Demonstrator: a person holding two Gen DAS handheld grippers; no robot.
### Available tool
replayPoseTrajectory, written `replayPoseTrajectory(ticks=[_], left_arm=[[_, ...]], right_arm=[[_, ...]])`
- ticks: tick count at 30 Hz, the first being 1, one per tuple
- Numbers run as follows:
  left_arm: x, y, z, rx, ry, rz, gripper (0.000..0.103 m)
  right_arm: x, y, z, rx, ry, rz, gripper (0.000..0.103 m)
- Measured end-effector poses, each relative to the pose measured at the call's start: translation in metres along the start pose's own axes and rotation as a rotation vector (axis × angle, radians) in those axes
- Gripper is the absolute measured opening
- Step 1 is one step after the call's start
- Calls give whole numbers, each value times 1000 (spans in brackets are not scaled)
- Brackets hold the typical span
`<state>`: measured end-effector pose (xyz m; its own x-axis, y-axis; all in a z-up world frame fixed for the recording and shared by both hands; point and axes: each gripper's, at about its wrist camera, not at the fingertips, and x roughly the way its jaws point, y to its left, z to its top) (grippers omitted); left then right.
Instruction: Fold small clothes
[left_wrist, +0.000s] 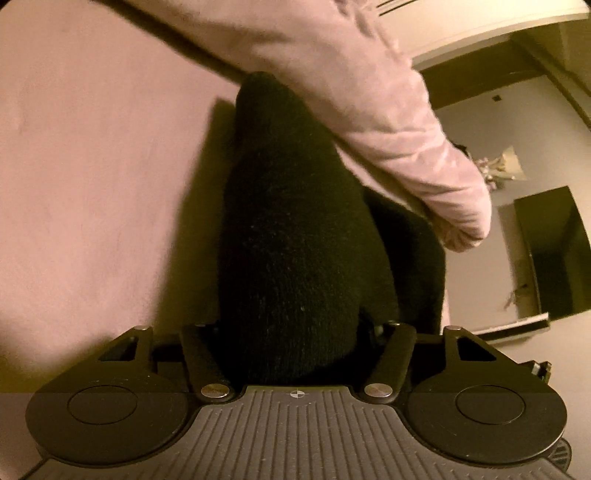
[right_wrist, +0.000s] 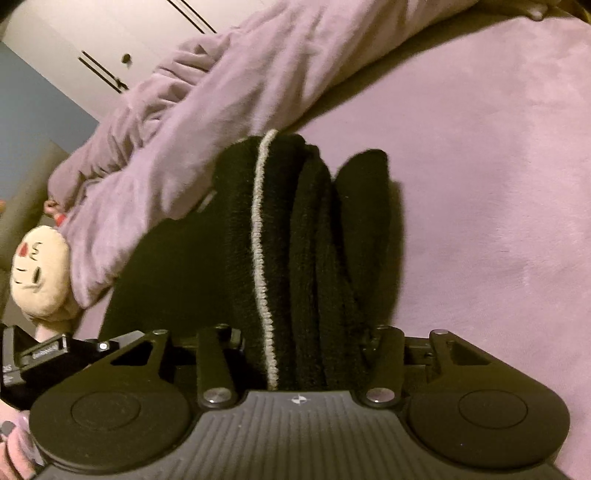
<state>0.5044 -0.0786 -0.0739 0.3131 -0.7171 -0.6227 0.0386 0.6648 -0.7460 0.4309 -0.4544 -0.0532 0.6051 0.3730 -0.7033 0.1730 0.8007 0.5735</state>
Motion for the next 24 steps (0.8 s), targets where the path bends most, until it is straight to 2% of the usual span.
replayPoseTrajectory(ticks=[3,7,13,14,16,17,18,19,21,24], left_arm=[[-14,-7,2,26,-16,-18,61],[-43,-17,5,96,-71,3,61],[-92,8,12,54,-142,71,62],[-96,16,13,38,-137,97,65],[-96,29,12,-7,-107,199,71],[-94,34,11,-17,-86,264,76],[-93,36,9,-9,-68,339,80],[-93,37,8,10,-61,378,82],[-99,33,4,53,-82,406,87],[-103,25,4,116,-99,469,91]], right_arm=[[-5,16,0,-20,-19,41,45],[-3,39,-1,-49,-19,102,45],[13,64,-12,-67,18,182,44],[17,69,-15,-80,26,178,45],[23,76,-22,-110,45,131,48],[26,82,-25,-147,50,84,53],[30,89,-27,-186,48,32,56],[29,93,-30,-213,44,-5,57],[19,99,-33,-249,22,-47,63],[1,117,-40,-354,-25,-161,63]])
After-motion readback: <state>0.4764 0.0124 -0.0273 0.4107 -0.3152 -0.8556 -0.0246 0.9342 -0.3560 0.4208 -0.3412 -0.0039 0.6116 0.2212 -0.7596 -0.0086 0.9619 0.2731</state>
